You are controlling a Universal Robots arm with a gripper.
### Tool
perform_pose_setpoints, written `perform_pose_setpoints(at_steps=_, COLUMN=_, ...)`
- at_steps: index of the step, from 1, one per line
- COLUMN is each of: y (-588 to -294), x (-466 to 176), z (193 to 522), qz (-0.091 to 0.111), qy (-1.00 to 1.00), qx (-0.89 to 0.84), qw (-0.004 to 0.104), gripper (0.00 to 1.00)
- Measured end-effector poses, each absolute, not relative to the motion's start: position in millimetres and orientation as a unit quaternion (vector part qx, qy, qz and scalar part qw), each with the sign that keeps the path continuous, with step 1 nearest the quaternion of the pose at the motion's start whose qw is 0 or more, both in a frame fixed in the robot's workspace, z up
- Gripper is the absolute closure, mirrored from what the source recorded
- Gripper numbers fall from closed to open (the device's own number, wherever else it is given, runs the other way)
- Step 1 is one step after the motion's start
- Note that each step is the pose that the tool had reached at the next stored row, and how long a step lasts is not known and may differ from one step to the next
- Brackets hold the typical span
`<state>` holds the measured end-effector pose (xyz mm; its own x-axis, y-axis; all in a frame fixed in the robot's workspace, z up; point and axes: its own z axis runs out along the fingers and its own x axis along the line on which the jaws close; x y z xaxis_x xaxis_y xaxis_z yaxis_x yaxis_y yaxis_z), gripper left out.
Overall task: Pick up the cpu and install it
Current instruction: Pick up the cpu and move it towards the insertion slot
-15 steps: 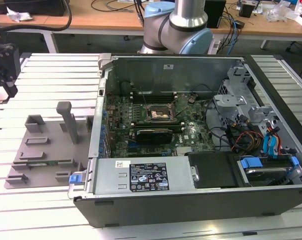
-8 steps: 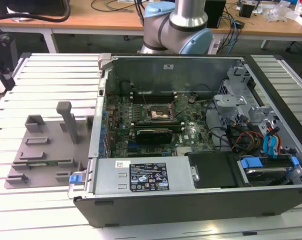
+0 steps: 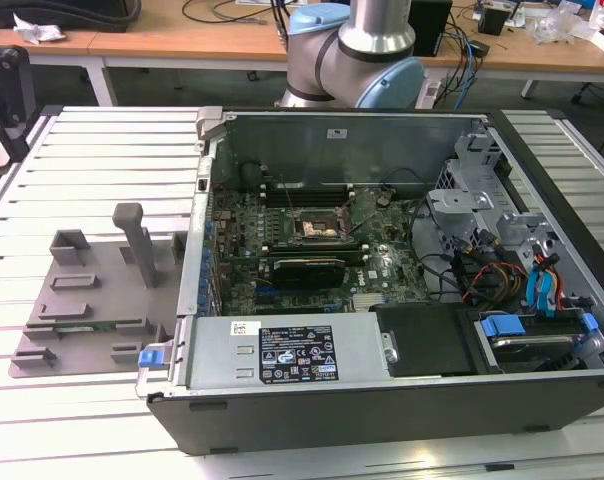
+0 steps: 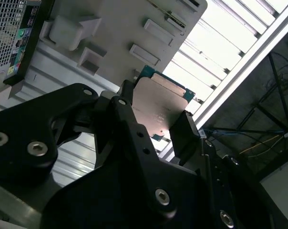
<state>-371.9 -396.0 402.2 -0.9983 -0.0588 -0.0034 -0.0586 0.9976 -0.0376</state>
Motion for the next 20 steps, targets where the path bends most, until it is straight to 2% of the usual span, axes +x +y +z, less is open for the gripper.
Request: perform_pose_setpoints(at_steps=20, y=-395.8, x=-292.8, z=402.2, qz=-0.019, qy=0.999, qx=-0.029, qw=0.002, gripper=0.45)
